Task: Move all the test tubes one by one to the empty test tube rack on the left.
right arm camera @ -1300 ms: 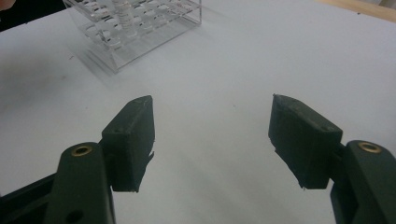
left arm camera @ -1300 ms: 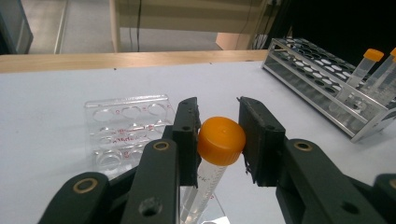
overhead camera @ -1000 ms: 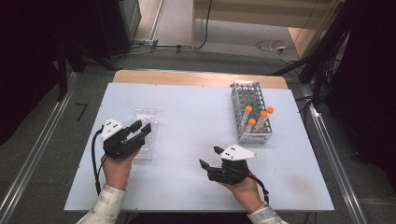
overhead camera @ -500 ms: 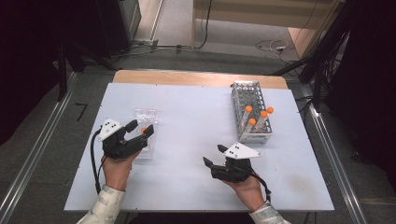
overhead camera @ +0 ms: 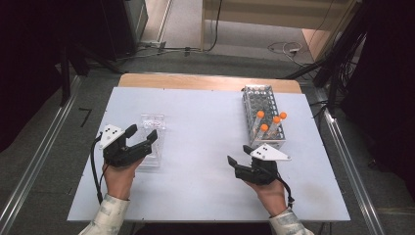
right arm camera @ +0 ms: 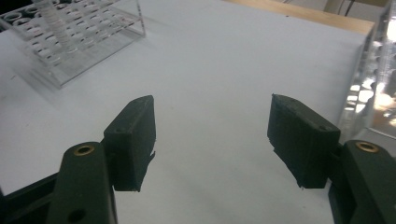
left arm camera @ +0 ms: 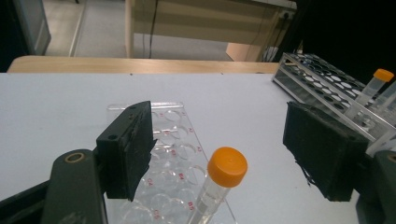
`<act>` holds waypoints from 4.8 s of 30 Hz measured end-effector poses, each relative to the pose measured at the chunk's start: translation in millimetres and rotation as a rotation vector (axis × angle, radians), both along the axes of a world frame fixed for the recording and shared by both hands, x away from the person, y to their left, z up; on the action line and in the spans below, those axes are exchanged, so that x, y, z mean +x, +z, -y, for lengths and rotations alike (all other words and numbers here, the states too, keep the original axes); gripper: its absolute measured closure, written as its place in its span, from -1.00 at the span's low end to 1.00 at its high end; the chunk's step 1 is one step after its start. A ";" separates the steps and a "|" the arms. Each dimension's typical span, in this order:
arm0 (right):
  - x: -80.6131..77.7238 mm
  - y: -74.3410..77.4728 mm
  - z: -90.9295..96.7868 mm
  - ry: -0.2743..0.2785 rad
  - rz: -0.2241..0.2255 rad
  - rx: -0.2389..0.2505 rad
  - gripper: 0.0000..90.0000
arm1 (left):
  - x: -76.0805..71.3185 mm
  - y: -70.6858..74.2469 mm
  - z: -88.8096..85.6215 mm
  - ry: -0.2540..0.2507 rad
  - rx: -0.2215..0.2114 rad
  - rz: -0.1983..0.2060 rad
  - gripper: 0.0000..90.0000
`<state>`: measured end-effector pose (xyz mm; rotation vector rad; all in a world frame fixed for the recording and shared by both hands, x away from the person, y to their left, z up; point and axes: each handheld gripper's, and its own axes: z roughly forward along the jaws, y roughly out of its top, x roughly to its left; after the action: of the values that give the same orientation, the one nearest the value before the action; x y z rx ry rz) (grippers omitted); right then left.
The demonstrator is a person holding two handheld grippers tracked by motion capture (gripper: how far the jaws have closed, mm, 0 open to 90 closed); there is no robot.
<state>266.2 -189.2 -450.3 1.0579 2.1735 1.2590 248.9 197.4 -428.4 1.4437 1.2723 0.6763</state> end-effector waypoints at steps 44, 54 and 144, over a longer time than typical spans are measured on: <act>61.8 -12.2 46.6 -0.276 0.055 0.023 0.35 | -5.9 9.1 -11.9 0.051 0.012 0.031 -0.57; 63.8 -11.0 45.8 -0.278 0.071 0.023 0.57 | -6.0 8.9 -12.0 0.049 0.014 0.028 -0.57; -18.5 -1.6 -59.7 0.180 0.051 0.022 0.59 | -32.8 4.9 96.7 -0.304 0.106 0.025 -0.56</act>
<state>247.7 -129.5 -451.9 0.8434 2.2619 1.3751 216.1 100.7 -423.5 1.6674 0.9808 0.5603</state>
